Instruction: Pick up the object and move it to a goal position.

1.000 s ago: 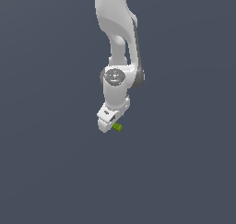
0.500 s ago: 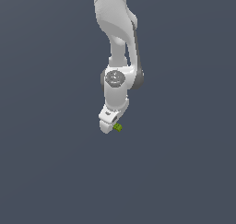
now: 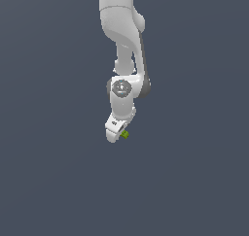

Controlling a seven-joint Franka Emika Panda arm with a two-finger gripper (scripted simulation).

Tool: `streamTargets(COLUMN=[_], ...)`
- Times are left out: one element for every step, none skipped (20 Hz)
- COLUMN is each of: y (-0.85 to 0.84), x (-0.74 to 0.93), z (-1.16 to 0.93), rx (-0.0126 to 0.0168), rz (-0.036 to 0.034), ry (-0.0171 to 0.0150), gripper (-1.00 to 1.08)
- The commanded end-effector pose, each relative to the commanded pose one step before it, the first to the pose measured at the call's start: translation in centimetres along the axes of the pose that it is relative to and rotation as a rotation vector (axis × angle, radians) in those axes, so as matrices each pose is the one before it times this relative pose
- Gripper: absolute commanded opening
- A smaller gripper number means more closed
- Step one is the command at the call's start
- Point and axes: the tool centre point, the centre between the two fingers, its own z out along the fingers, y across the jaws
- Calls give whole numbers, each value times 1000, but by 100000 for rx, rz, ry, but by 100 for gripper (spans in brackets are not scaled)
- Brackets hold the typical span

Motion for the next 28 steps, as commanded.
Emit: streamTargets(y=[-75, 10, 0, 20, 8, 22, 17, 6, 0, 0, 0, 0, 0, 0, 0, 0, 0, 0, 24, -9, -27, -46, -64, -83, -101, -123, -138, -157], x=[-24, -20, 13, -2, 29, 9, 8, 3, 0, 0, 0, 0, 0, 0, 0, 0, 0, 0, -19, 1, 4, 7, 10, 13, 16, 25, 22, 25], z=[1270, 396, 324, 258, 188, 131, 75, 24, 0, 0, 0, 0, 0, 0, 0, 0, 0, 0, -26, -22, -65, -108, -152, -196, -240, -285, -328, -373], rx=[68, 0, -2, 0, -6, 0, 0, 0, 0, 0, 0, 0, 0, 0, 0, 0, 0, 0, -34, 0, 0, 0, 0, 0, 0, -27, 0, 0], rz=[-158, 0, -49, 0, -48, 0, 0, 0, 0, 0, 0, 0, 0, 0, 0, 0, 0, 0, 35, 0, 0, 0, 0, 0, 0, -10, 0, 0], ry=[-36, 0, 3, 0, 6, 0, 0, 0, 0, 0, 0, 0, 0, 0, 0, 0, 0, 0, 1, 0, 0, 0, 0, 0, 0, -40, 0, 0], gripper=[100, 100, 100, 100, 100, 100, 100, 100, -100, -100, -100, -100, -100, -100, -100, -100, -100, -100, -100, -100, -100, -100, -100, -100, -100, -100, -100, -100])
